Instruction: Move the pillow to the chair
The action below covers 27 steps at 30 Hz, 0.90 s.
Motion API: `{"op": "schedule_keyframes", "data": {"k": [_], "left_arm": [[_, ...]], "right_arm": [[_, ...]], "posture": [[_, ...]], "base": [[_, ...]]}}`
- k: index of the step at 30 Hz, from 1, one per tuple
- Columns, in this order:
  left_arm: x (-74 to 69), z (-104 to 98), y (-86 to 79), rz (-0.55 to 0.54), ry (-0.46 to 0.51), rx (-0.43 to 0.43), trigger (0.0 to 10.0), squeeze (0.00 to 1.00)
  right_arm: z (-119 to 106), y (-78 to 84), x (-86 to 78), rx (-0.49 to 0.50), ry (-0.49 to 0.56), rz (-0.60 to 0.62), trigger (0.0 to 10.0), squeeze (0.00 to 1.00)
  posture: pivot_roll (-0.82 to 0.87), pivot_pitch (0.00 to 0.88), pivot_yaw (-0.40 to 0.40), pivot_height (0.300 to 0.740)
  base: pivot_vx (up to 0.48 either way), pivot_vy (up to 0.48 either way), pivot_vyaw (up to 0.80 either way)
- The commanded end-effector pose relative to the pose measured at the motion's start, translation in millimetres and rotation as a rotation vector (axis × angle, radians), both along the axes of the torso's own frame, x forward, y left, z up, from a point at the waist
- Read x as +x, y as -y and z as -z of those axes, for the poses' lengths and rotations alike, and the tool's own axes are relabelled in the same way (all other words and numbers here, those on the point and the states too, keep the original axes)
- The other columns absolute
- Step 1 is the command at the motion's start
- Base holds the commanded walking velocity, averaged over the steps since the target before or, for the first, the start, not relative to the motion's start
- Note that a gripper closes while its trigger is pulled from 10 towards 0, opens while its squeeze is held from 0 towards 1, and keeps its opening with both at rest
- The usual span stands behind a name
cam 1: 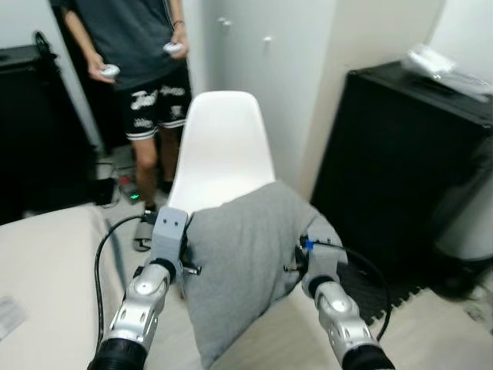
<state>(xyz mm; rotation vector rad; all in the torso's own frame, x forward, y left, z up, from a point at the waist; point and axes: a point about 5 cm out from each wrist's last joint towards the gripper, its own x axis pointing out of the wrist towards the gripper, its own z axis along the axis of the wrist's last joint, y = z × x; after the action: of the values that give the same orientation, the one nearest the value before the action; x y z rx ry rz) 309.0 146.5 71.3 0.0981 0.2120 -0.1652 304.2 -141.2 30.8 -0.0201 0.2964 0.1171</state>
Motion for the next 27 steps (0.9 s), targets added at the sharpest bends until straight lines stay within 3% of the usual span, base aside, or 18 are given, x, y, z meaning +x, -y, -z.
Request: {"op": "schedule_keyframes", "data": {"k": [1, 6, 14, 27], "left_arm": [[2.7, -9.0, 7.9, 0.015, 0.050, -0.023, 10.0, 0.00], [3.1, -11.0, 6.6, -0.008, 0.059, -0.039, 10.0, 0.00], [1.9, -13.2, 0.6, -0.065, 0.071, -0.105, 10.0, 0.00], [-0.3, -11.4, 3.3, -0.068, 0.066, -0.138, 10.0, 0.00]], "right_arm": [[-4.3, -8.9, 3.6, -0.006, 0.015, -0.060, 10.0, 0.00], [-3.2, -10.1, 5.8, -0.007, -0.014, -0.082, 10.0, 0.00], [-5.4, -11.7, 8.1, 0.005, -0.015, -0.093, 10.0, 0.00], [-7.4, -9.8, 9.9, -0.003, -0.010, -0.110, 10.0, 0.00]], "posture": [[-0.01, 0.026, 0.007, 0.740], [-0.01, 0.029, -0.013, 0.740], [-0.01, 0.031, -0.029, 0.740], [-0.01, 0.035, -0.043, 0.740]], "base": [[0.000, 0.000, -0.80], [0.000, 0.000, -0.74], [0.000, 0.000, 0.00], [0.312, 0.000, 0.00]]}}
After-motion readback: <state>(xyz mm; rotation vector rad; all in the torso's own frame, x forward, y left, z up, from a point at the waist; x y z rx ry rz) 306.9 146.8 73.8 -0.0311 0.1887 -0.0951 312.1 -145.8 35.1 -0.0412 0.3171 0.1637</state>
